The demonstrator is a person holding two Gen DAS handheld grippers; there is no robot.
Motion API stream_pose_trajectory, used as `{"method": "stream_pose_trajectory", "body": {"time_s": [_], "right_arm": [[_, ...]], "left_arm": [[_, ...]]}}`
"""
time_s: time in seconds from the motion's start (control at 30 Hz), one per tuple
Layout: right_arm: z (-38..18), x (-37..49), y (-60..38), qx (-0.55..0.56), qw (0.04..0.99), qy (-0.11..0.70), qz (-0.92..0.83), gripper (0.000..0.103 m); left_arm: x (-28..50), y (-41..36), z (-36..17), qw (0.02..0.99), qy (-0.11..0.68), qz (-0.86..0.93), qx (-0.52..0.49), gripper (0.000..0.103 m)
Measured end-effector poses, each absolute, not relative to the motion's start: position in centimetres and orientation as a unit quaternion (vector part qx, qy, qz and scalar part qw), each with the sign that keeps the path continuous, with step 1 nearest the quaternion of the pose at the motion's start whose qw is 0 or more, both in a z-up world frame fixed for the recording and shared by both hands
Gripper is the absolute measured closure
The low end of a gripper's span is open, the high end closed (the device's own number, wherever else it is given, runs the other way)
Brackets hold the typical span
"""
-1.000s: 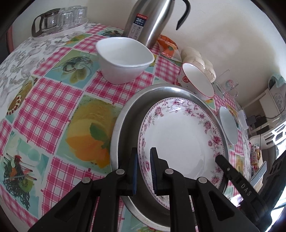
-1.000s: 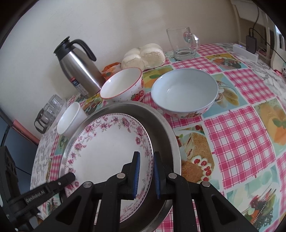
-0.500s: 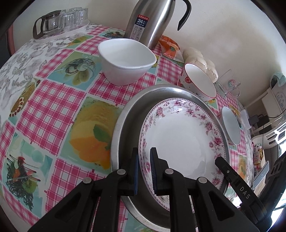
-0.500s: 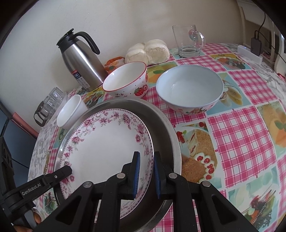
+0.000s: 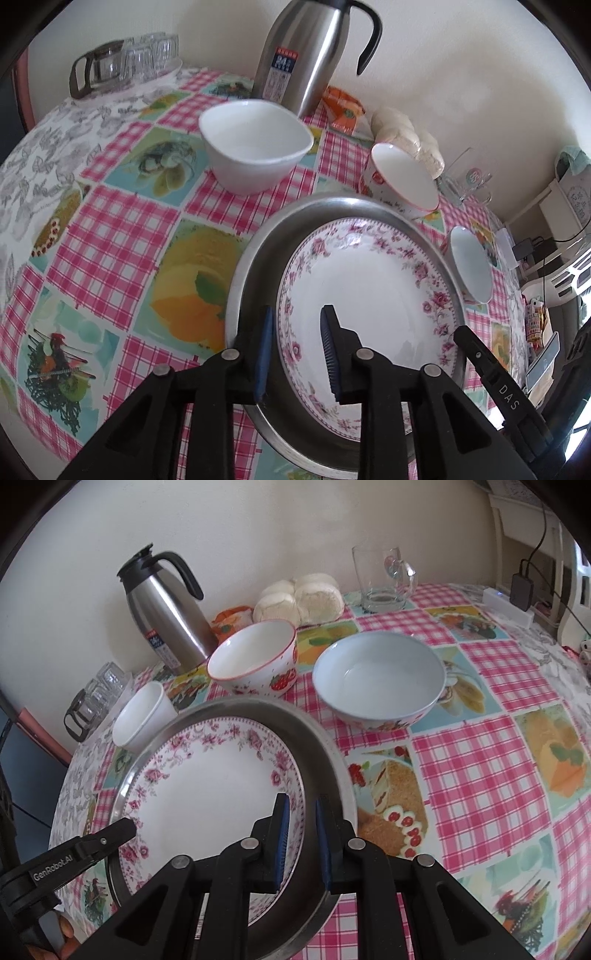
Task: Organize plates and bowls
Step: 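Open both grippers to release the floral plate rim, then move both grippers up and over to the red-rimmed white bowl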
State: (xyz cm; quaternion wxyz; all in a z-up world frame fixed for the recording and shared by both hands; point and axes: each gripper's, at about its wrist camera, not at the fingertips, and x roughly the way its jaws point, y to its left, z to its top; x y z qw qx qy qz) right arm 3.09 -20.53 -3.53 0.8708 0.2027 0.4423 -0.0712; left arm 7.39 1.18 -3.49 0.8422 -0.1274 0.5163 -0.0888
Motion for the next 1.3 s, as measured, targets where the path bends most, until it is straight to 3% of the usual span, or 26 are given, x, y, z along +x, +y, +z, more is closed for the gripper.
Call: {"method": "stream_pose_trajectory", "body": {"time_s": [0.17, 0.27, 0.33, 0.53, 0.57, 0.63, 0.9, 1.03, 1.3], "right_arm": [[-2.2, 2.7, -20.7, 0.203, 0.882, 0.419, -0.072, 0.086], [-1.8, 2.8, -20.2, 0.192, 0.887, 0.415, -0.066, 0.084], [-1.9, 2.9, -19.7, 0.178, 0.888, 0.420, -0.064, 0.067], [-1.9, 2.9, -19.0, 0.146, 0.893, 0.418, -0.075, 0.038], [-1.9, 2.9, -19.0, 0.145, 0.894, 0.418, -0.076, 0.037], [-2.0, 2.9, -19.1, 0.143, 0.893, 0.420, -0.077, 0.031], [-2.3, 3.0, -19.0, 0.139, 0.894, 0.419, -0.072, 0.014], [-2.2, 3.0, -19.1, 0.133, 0.896, 0.418, -0.076, 0.002], [-2.0, 2.6, -19.8, 0.121, 0.899, 0.413, -0.076, 0.000]], "left_arm": [[6.7, 0.8, -1.7, 0.866, 0.483, -0.082, -0.102, 0.068], [6.5, 0.3, -1.3, 0.875, 0.472, -0.079, -0.077, 0.049], [6.5, 0.0, -1.3, 0.876, 0.472, -0.077, -0.063, 0.046], [6.6, -0.4, -1.6, 0.877, 0.475, -0.063, -0.035, 0.043], [6.6, -0.4, -1.7, 0.876, 0.477, -0.061, -0.034, 0.040], [6.7, -0.2, -1.8, 0.877, 0.477, -0.054, -0.033, 0.022], [6.8, 0.1, -1.9, 0.881, 0.471, -0.037, -0.027, 0.020], [6.8, 0.1, -1.8, 0.885, 0.463, -0.033, -0.022, 0.007], [6.5, -0.3, -1.4, 0.897, 0.440, -0.031, -0.005, 0.006]]}}
